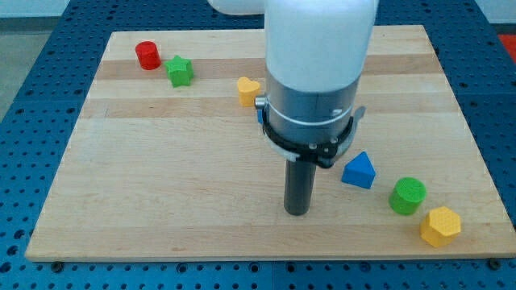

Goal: Move the green circle towards the top center

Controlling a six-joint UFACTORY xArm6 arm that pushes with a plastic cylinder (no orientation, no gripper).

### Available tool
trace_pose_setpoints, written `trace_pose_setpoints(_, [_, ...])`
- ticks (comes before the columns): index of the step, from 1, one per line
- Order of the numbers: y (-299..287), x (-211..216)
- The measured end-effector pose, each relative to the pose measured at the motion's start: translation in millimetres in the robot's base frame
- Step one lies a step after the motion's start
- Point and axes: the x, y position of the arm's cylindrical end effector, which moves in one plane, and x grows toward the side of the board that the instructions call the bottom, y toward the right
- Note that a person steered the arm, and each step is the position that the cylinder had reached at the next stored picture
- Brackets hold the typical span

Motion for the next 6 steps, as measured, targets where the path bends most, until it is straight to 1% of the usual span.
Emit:
trace_pose_setpoints(1, [29,39])
trace_pose_setpoints(2, [76,46])
trace_pose_setpoints(4, [145,29])
trace_pose_setpoints(6, [142,-16])
